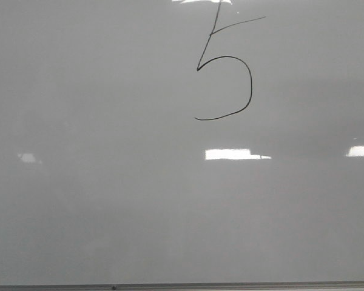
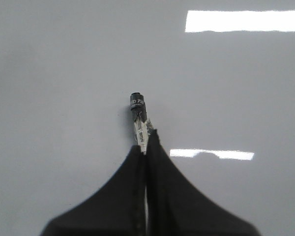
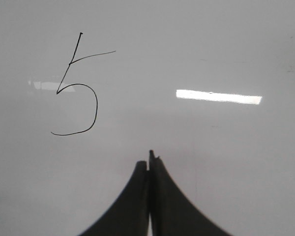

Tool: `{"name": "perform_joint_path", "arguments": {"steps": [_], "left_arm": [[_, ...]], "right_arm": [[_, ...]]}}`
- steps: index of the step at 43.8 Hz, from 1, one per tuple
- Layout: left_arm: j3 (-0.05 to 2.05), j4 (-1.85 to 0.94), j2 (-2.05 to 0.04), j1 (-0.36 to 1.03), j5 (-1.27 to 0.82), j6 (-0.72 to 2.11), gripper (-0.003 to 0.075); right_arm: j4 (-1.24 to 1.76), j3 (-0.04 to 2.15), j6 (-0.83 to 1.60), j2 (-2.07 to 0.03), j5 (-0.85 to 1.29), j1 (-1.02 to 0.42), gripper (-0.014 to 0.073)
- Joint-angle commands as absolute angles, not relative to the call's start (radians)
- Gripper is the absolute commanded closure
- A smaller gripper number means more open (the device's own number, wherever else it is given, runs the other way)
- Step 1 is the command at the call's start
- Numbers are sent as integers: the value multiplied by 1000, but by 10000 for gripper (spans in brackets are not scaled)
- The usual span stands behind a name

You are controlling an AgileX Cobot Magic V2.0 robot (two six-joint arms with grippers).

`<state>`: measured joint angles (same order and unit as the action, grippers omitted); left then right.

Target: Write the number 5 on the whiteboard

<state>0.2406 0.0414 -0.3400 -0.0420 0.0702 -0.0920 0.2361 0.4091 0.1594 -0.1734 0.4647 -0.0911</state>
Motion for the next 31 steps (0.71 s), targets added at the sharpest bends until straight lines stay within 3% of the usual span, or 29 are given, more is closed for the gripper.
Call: {"name": "perform_joint_path", "arguments": {"steps": [1, 13, 24, 31], "left_arm": [[268, 31, -344, -34, 146, -98, 741], [234, 39, -300, -34, 124, -79, 741], [163, -58, -107, -34, -98, 43, 741], [86, -58, 1, -34, -116, 47, 741]], "right_arm": [[245, 433, 159, -185, 385, -86, 656], [245, 433, 159, -185, 385, -86, 656], [245, 433, 159, -185, 385, -86, 656], [245, 433, 159, -185, 385, -86, 656]]}}
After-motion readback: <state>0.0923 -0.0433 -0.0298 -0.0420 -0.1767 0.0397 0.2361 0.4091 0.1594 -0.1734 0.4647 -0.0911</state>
